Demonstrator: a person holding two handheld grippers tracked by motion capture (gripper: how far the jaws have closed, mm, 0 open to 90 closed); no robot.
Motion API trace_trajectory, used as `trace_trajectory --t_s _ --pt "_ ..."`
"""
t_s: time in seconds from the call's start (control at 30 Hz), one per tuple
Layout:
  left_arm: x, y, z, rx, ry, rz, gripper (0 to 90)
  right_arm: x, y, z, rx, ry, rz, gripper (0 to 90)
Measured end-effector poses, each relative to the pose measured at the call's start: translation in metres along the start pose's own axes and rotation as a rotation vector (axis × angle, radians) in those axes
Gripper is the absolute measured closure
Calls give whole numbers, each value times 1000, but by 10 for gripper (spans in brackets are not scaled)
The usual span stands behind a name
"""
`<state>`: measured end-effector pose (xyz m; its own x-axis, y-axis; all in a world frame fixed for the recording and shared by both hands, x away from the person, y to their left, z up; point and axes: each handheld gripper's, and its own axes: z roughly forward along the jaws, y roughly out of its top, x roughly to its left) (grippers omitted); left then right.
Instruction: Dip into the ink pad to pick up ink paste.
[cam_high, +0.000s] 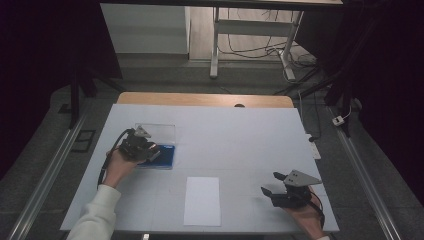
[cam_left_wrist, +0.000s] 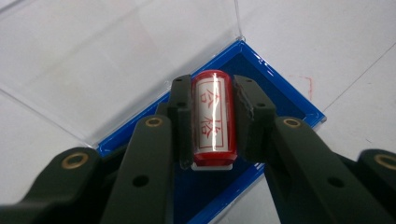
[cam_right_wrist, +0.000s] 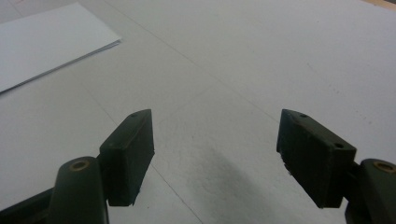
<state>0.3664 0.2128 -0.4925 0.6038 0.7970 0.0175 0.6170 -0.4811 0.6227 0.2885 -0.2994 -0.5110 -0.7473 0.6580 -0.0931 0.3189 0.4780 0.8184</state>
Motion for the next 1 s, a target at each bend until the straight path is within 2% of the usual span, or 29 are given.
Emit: trace_trajectory --t_s 0.2,0.6,0.7,0.83,1.0 --pt "-3 2 0 20 17 18 704 0 0 0 0 4 -2 271" --pt "-4 6 4 63 23 19 707 1 0 0 5 2 -3 271" --pt "-3 7 5 66 19 11 708 1 0 1 4 3 0 271" --pt "-7 6 6 64 40 20 709 3 1 1 6 2 -10 271" --pt "-8 5 6 58 45 24 711 3 2 1 9 -3 -12 271"
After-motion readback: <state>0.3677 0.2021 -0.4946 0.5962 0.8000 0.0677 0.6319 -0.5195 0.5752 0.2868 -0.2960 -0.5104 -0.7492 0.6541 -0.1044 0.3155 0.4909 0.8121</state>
